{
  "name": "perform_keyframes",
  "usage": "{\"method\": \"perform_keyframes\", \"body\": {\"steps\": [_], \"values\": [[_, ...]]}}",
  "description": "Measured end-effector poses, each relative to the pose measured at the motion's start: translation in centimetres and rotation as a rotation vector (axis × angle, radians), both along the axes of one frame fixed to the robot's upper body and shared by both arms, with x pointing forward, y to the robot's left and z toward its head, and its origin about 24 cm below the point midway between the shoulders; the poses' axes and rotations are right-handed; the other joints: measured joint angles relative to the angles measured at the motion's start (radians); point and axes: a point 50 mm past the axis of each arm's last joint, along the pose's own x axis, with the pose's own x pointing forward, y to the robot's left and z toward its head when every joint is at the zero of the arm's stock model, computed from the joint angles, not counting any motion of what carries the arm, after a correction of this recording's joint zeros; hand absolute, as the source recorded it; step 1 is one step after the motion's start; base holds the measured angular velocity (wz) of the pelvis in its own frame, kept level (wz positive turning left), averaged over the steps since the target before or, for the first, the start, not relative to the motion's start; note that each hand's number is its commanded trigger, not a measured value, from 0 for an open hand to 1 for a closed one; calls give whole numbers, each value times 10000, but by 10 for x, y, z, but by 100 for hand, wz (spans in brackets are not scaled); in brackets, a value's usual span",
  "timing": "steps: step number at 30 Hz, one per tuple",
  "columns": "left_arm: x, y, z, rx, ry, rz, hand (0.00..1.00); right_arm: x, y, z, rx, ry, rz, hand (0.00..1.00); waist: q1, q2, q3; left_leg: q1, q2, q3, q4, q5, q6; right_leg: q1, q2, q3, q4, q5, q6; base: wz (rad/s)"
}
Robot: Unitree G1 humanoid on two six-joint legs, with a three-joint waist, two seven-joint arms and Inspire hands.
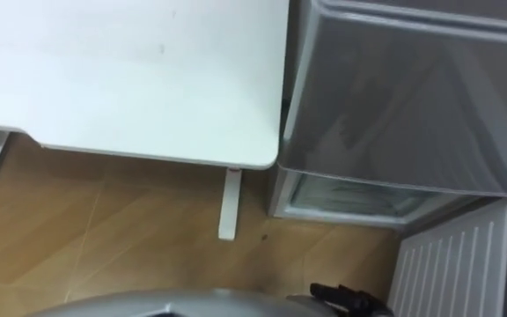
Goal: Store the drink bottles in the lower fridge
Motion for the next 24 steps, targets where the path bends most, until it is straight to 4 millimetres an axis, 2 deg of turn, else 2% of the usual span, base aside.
{"method": "perform_keyframes", "body": {"steps": [4, 5, 7, 11, 14, 20, 24], "values": [[9, 1, 0, 78, -164, -37, 0, 3, 1, 0, -29, 8, 439, 0, -26, -133, 17, -17, 58, 37, -58, 6, -10, 13, 64, 25, -113, 112, -36, -1], [11, 1, 0, 134, -232, -60, 0, 5, 1, 0, -90, 10, 653, 0, -27, -132, -3, -44, 73, 51, -62, 12, -20, -14, 82, 35, -165, 156, -49, -3], [12, 1, 1, 276, -230, -152, 0, 9, 1, 0, -238, 6, 1076, 0, -34, -200, 16, -36, 80, 106, -56, 16, -27, -50, 96, 136, -153, 159, -55, -8], [13, 2, 1, 485, -170, -536, 0, 15, 2, 0, -626, -14, 1699, 0, -26, -251, -4, -17, 82, 187, -49, 16, -28, -71, 108, 229, -149, 160, -56, -4], [14, 3, 1, 532, -76, -562, 0, 18, 2, 0, -820, -36, 1929, 0, -21, -232, -46, -21, 83, 229, -48, 16, -28, -86, 123, 288, -161, 173, -50, -4], [23, 3, 2, 578, -276, -634, 0, 24, -1, 1, -1466, -130, 2504, 0, -59, -199, -61, -23, 86, 291, -41, 16, -28, -69, 145, 397, -148, 190, -46, -4], [29, 4, 3, 663, -495, -688, 0, 27, -3, 2, -1938, -241, 2597, 0, -223, -170, -67, -10, 111, 457, -61, 17, -28, -133, 182, 549, -126, 211, -59, -13]]}}
